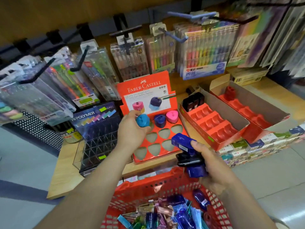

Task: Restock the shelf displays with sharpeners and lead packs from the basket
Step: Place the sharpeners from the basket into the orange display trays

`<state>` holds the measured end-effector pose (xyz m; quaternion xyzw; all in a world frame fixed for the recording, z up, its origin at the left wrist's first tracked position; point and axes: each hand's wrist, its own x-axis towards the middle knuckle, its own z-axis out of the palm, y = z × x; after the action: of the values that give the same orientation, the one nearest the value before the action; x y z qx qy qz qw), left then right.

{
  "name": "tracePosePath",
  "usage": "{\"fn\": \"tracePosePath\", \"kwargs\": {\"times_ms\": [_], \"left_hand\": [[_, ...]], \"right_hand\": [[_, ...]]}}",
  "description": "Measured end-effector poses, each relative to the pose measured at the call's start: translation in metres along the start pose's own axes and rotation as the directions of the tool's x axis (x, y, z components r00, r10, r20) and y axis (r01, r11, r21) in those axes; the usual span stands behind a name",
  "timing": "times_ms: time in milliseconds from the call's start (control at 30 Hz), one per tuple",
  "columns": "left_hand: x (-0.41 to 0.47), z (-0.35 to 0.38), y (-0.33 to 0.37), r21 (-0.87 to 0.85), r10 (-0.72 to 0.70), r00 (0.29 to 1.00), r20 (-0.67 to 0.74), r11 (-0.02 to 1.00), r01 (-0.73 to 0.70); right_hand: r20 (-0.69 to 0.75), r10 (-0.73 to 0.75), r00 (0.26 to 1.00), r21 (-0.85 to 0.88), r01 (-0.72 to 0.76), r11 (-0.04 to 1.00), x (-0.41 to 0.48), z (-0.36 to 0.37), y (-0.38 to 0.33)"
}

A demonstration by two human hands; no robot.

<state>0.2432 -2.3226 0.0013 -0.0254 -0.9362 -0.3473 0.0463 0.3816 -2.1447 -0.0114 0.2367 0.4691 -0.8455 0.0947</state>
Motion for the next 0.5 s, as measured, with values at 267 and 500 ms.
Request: {"fn": "tracePosePath", "kwargs": {"times_ms": [267, 500], "left_hand": [[0.019, 0.029, -0.009, 0.257, 0.09, 0.994, 0.06, 0.961, -0.102], [0.022, 0.031, -0.012, 0.323, 0.101, 0.992, 0.077, 0.939, -0.12]], "right_hand": [[-0.016, 0.048, 0.999, 0.088, -0.047, 0.995, 0.018, -0.008, 0.016], [0.05, 0.056, 0.997, 0.117, -0.061, 0.991, 0.021, -0.005, 0.017]]}}
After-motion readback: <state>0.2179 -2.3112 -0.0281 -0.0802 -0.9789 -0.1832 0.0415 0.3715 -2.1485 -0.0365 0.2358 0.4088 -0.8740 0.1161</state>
